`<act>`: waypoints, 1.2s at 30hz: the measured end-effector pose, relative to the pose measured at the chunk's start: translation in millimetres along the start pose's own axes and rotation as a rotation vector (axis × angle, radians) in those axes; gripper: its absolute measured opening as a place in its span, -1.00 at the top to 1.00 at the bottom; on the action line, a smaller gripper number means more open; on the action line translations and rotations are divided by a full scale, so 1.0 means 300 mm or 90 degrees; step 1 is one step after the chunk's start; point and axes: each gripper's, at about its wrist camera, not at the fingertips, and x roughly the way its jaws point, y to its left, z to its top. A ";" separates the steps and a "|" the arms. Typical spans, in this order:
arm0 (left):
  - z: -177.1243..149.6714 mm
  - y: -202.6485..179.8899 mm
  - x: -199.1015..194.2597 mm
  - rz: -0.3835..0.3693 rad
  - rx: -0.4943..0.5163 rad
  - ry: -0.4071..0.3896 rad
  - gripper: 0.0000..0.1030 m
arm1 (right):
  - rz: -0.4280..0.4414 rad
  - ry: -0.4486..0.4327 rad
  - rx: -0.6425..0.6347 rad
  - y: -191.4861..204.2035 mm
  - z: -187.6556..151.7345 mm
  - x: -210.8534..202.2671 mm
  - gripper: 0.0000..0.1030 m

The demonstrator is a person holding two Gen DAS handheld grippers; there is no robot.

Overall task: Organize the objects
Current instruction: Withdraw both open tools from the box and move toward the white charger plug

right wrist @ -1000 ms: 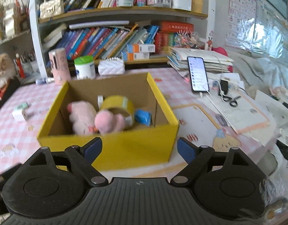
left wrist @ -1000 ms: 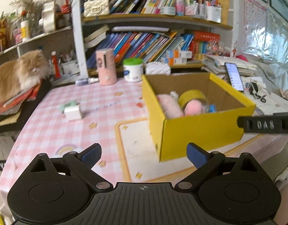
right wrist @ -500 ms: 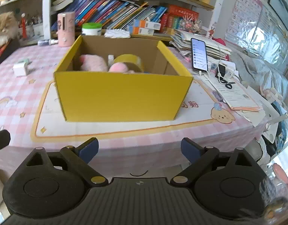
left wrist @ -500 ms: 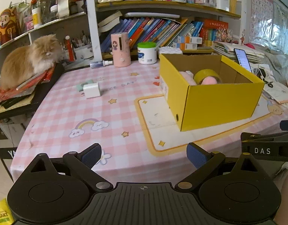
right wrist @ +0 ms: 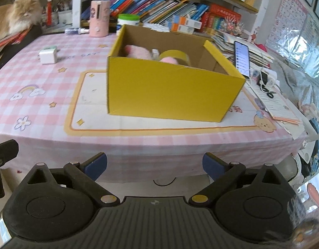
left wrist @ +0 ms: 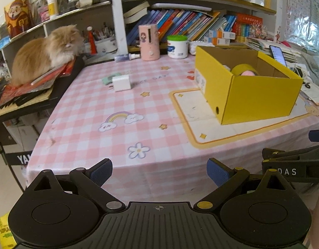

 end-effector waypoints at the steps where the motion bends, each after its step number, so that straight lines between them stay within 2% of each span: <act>1: -0.005 0.008 -0.002 0.002 -0.001 0.002 -0.92 | 0.002 0.002 -0.004 0.010 -0.001 -0.001 -0.93; 17: -0.050 0.125 -0.032 0.030 -0.015 0.008 -0.92 | 0.037 0.003 -0.044 0.154 -0.010 -0.029 -0.95; 36: -0.069 0.292 -0.046 0.086 -0.065 0.009 -0.92 | 0.117 -0.009 -0.095 0.341 0.049 -0.038 -0.95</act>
